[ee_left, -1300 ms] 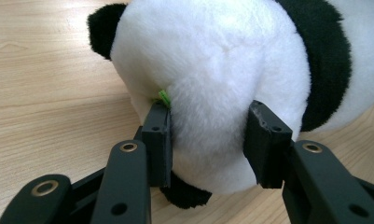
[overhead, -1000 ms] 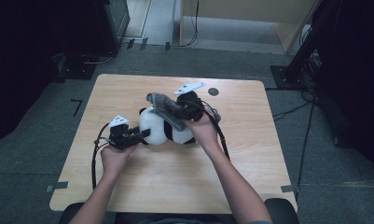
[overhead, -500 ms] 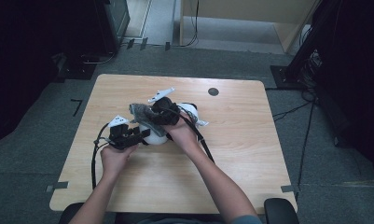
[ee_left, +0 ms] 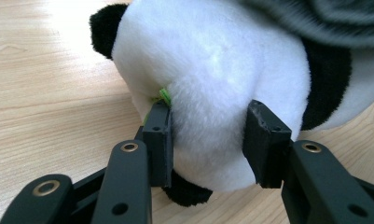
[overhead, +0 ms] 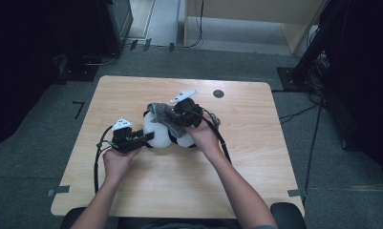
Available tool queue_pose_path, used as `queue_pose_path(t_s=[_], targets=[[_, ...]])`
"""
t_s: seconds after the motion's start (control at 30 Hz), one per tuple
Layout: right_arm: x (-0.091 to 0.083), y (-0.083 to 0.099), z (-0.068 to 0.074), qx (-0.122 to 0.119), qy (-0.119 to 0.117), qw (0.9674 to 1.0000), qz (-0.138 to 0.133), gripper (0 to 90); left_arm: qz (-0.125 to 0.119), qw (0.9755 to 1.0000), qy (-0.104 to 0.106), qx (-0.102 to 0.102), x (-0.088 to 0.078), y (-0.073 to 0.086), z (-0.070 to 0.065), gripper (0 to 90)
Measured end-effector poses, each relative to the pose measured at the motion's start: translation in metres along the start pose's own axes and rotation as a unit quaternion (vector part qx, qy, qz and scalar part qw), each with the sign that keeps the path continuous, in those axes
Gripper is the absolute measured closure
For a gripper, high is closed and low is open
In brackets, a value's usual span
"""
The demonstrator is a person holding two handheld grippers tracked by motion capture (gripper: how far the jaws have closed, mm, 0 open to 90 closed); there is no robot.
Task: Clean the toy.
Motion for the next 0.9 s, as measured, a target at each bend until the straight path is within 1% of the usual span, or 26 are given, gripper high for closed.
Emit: queue_pose_path(t_s=[0.03,0.07,0.1,0.13,0.17,0.2,0.23,0.27,0.3,0.33,0.37,0.4,0.43,0.53,0.6,0.7,0.73,0.77,0.8,0.83,0.9], targets=[[-0.005,0.001,-0.003,-0.001,0.007,1.0000,-0.001,74.2,0.001,1.0000,0.001,-0.001,0.000,0.000,0.000,57.2],[-0.016,0.002,-0.011,0.001,0.019,0.9998,-0.007,74.2,0.002,1.0000,0.001,-0.003,0.000,0.000,0.001,57.3],[-0.016,0.002,-0.011,0.001,0.019,0.9998,-0.007,74.2,0.001,1.0000,0.001,-0.003,0.000,0.000,0.001,57.3],[-0.025,0.006,-0.021,0.006,0.029,0.9995,-0.011,74.3,0.001,1.0000,0.001,-0.002,0.000,0.000,0.001,57.3],[-0.029,0.008,-0.027,0.009,0.035,0.9993,-0.012,74.3,0.001,1.0000,0.000,-0.002,0.000,0.000,0.001,57.3],[-0.029,0.008,-0.027,0.009,0.035,0.9993,-0.012,74.3,0.001,1.0000,0.000,-0.002,0.000,0.000,0.001,57.3],[-0.033,0.010,-0.032,0.019,0.039,0.9990,-0.014,74.3,0.002,1.0000,0.000,-0.001,0.000,0.000,0.001,57.3],[-0.040,0.017,-0.043,0.030,0.049,0.9982,-0.017,74.3,0.001,1.0000,0.000,-0.002,0.000,0.000,0.001,57.2],[-0.040,0.017,-0.043,0.030,0.049,0.9982,-0.017,74.3,0.001,1.0000,0.000,-0.001,0.000,0.000,0.001,57.2],[-0.042,0.020,-0.049,0.034,0.052,0.9979,-0.018,74.3,0.001,1.0000,-0.001,0.000,0.000,0.000,0.001,57.2],[-0.044,0.025,-0.054,0.043,0.054,0.9975,-0.018,74.3,0.001,1.0000,-0.001,0.000,0.000,0.000,0.001,57.2],[-0.047,0.033,-0.062,0.058,0.054,0.9966,-0.021,74.2,-0.001,1.0000,0.000,-0.002,0.001,0.000,0.001,57.2],[-0.047,0.033,-0.062,0.058,0.054,0.9966,-0.021,74.2,-0.001,1.0000,0.000,-0.002,0.001,0.000,0.001,57.2],[-0.047,0.045,-0.071,0.075,0.057,0.9953,-0.021,74.3,-0.001,1.0000,0.002,-0.001,0.001,0.000,0.001,57.2],[-0.046,0.053,-0.075,0.093,0.051,0.9940,-0.028,74.7,-0.002,1.0000,0.003,0.000,0.001,0.000,0.001,57.1],[-0.044,0.058,-0.078,0.099,0.056,0.9931,-0.029,74.7,-0.003,1.0000,0.003,0.001,0.001,0.000,0.001,56.8],[-0.041,0.064,-0.081,0.109,0.056,0.9921,-0.029,75.0,-0.002,1.0000,0.002,0.003,0.001,0.001,0.002,56.4],[-0.041,0.064,-0.081,0.109,0.056,0.9921,-0.029,75.0,-0.002,1.0000,0.002,0.003,0.001,0.001,0.002,56.1],[-0.036,0.072,-0.084,0.123,0.053,0.9905,-0.031,75.2,-0.004,1.0000,0.003,0.005,0.002,0.001,0.002,55.2],[-0.036,0.072,-0.084,0.123,0.053,0.9905,-0.031,75.2,-0.004,1.0000,0.003,0.005,0.002,0.001,0.002,54.1],[-0.032,0.079,-0.086,0.139,0.046,0.9888,-0.028,75.4,-0.006,0.9999,0.010,0.004,0.002,0.001,0.002,52.6]])
Point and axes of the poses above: each handheld gripper's, and its own axes: x roughly forward along the jaws, y roughly out of its underside, z roughly to its left, the point moved 10 cm from there along x, roughly forward along the jaws, and after that the axes turned 2 degrees about -y, right-handed, at the moved point
